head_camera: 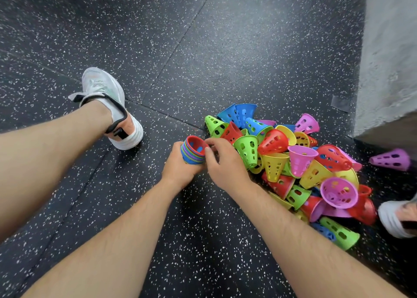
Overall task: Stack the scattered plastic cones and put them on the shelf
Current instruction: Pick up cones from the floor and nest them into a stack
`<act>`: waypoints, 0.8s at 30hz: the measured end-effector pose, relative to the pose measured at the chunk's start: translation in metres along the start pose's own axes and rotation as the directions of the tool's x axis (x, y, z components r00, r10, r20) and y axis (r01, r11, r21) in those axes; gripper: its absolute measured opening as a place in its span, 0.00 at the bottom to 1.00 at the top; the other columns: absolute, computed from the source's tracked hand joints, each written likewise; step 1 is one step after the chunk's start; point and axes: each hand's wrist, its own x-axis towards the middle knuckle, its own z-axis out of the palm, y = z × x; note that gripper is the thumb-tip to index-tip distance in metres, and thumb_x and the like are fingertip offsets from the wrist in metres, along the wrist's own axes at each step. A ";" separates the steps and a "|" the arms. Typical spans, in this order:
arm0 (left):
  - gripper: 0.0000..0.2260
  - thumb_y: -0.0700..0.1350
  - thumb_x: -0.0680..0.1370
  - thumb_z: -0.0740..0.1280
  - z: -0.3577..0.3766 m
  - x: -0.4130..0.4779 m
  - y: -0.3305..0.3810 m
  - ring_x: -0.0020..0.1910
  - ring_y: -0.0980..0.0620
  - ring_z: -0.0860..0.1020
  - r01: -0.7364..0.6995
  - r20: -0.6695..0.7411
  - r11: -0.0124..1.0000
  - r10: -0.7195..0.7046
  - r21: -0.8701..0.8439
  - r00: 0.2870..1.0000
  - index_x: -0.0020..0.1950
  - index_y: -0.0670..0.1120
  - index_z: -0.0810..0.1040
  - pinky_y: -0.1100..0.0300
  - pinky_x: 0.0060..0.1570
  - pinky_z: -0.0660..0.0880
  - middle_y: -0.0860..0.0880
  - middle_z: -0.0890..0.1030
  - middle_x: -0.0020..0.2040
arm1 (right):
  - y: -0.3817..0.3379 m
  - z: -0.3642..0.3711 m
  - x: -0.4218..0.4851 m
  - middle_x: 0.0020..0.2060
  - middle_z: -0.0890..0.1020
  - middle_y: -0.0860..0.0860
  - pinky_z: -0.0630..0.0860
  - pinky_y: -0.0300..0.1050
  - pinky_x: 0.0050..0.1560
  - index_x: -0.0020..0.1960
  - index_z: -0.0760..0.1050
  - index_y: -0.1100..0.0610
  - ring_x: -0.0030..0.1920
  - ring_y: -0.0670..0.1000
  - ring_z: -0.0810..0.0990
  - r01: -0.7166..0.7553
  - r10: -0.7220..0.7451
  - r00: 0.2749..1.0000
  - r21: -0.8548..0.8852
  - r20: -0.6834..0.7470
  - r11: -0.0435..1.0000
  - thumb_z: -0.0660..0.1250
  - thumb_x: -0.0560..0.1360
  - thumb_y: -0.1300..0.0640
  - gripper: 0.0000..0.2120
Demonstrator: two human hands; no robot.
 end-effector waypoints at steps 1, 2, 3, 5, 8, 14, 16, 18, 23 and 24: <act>0.30 0.48 0.63 0.83 0.000 0.001 0.001 0.45 0.53 0.82 -0.010 -0.002 1.000 0.010 -0.010 1.000 0.58 0.52 0.70 0.51 0.52 0.78 0.55 0.82 0.47 | 0.000 0.001 0.006 0.55 0.80 0.50 0.72 0.45 0.60 0.61 0.78 0.55 0.56 0.49 0.77 -0.042 0.042 0.998 0.000 -0.051 0.999 0.63 0.81 0.56 0.11; 0.30 0.48 0.62 0.83 0.001 0.002 0.001 0.46 0.53 0.82 -0.014 -0.001 1.000 0.014 -0.010 1.000 0.57 0.53 0.70 0.51 0.52 0.78 0.55 0.82 0.47 | -0.001 0.001 0.012 0.56 0.80 0.51 0.71 0.45 0.62 0.63 0.77 0.56 0.57 0.50 0.76 -0.097 0.096 0.993 -0.006 -0.068 0.995 0.62 0.81 0.56 0.12; 0.31 0.49 0.61 0.83 0.001 0.004 0.002 0.46 0.53 0.82 -0.015 0.003 1.000 0.015 -0.007 1.000 0.57 0.53 0.71 0.51 0.52 0.79 0.54 0.83 0.47 | -0.001 0.002 0.020 0.57 0.79 0.52 0.70 0.46 0.63 0.64 0.77 0.57 0.59 0.51 0.76 -0.157 0.156 0.986 -0.014 -0.063 0.987 0.61 0.81 0.56 0.14; 0.31 0.51 0.59 0.83 0.001 0.007 0.001 0.45 0.52 0.83 -0.010 0.013 1.000 0.009 0.017 1.000 0.57 0.53 0.72 0.47 0.53 0.80 0.54 0.83 0.46 | -0.001 0.006 0.035 0.57 0.79 0.55 0.69 0.46 0.62 0.64 0.76 0.59 0.59 0.54 0.76 -0.269 0.267 0.962 -0.033 -0.054 0.962 0.61 0.81 0.55 0.15; 0.31 0.50 0.60 0.83 0.001 0.009 -0.002 0.46 0.51 0.83 -0.017 0.033 0.998 0.016 0.055 0.999 0.58 0.52 0.72 0.46 0.53 0.80 0.55 0.83 0.47 | -0.003 0.009 0.057 0.53 0.81 0.55 0.73 0.48 0.57 0.60 0.77 0.60 0.55 0.55 0.77 -0.416 0.410 0.906 -0.039 -0.102 0.909 0.63 0.80 0.51 0.15; 0.31 0.46 0.63 0.83 0.002 0.010 -0.007 0.50 0.51 0.82 -0.034 0.044 0.998 0.032 0.053 0.999 0.59 0.53 0.70 0.53 0.54 0.78 0.55 0.82 0.49 | 0.000 0.016 0.089 0.47 0.84 0.57 0.67 0.44 0.44 0.47 0.79 0.59 0.51 0.58 0.80 -0.579 0.563 0.813 -0.103 -0.151 0.809 0.65 0.79 0.50 0.13; 0.32 0.46 0.63 0.84 0.002 0.011 -0.007 0.50 0.52 0.82 -0.029 0.039 0.998 0.027 0.047 0.999 0.60 0.52 0.70 0.53 0.54 0.78 0.55 0.82 0.50 | 0.000 0.017 0.092 0.47 0.84 0.56 0.65 0.41 0.43 0.48 0.80 0.59 0.51 0.59 0.81 -0.590 0.572 0.803 -0.089 -0.166 0.803 0.64 0.79 0.54 0.10; 0.32 0.44 0.63 0.84 0.002 0.011 -0.007 0.50 0.52 0.82 -0.030 0.030 0.999 0.029 0.037 0.999 0.60 0.51 0.70 0.58 0.50 0.76 0.54 0.82 0.50 | -0.001 0.016 0.090 0.47 0.84 0.55 0.66 0.42 0.42 0.49 0.79 0.58 0.49 0.58 0.80 -0.568 0.551 0.815 -0.054 -0.179 0.821 0.62 0.79 0.56 0.09; 0.31 0.44 0.64 0.84 0.002 0.011 -0.004 0.49 0.52 0.80 -0.025 0.017 0.999 0.025 0.039 1.000 0.60 0.52 0.69 0.58 0.48 0.72 0.54 0.81 0.51 | -0.001 0.005 0.069 0.45 0.81 0.55 0.72 0.50 0.50 0.51 0.78 0.58 0.49 0.55 0.77 -0.233 0.218 0.951 -0.044 -0.219 0.971 0.63 0.80 0.56 0.07; 0.31 0.44 0.65 0.84 0.002 0.011 -0.003 0.49 0.52 0.80 -0.024 0.019 0.999 0.023 0.047 1.000 0.60 0.52 0.69 0.58 0.49 0.73 0.54 0.81 0.50 | 0.000 0.000 0.065 0.46 0.80 0.55 0.71 0.50 0.51 0.52 0.79 0.58 0.49 0.55 0.77 -0.161 0.148 0.962 -0.040 -0.227 0.986 0.63 0.80 0.56 0.07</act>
